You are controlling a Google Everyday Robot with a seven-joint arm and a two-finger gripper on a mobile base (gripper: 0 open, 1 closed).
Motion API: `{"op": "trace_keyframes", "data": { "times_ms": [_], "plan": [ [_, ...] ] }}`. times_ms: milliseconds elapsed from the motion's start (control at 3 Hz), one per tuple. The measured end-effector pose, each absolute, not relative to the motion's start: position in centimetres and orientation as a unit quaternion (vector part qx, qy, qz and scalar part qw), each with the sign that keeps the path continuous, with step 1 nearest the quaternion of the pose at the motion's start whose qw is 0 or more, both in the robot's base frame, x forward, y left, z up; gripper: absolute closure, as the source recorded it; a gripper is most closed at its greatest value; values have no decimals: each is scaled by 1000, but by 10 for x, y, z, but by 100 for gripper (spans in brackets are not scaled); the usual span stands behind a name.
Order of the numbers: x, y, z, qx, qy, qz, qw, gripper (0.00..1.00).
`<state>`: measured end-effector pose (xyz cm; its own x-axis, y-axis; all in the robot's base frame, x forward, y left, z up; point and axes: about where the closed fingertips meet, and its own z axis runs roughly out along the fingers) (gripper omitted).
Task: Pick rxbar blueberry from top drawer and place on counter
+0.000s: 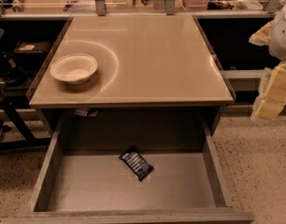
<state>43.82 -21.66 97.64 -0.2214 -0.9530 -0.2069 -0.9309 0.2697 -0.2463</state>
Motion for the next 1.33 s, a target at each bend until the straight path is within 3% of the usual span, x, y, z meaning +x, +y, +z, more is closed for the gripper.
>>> {"op": "trace_keyframes", "data": {
  "times_ms": [1333],
  "plan": [
    [431, -165, 898, -581, 801, -28, 143, 0]
  ]
}}
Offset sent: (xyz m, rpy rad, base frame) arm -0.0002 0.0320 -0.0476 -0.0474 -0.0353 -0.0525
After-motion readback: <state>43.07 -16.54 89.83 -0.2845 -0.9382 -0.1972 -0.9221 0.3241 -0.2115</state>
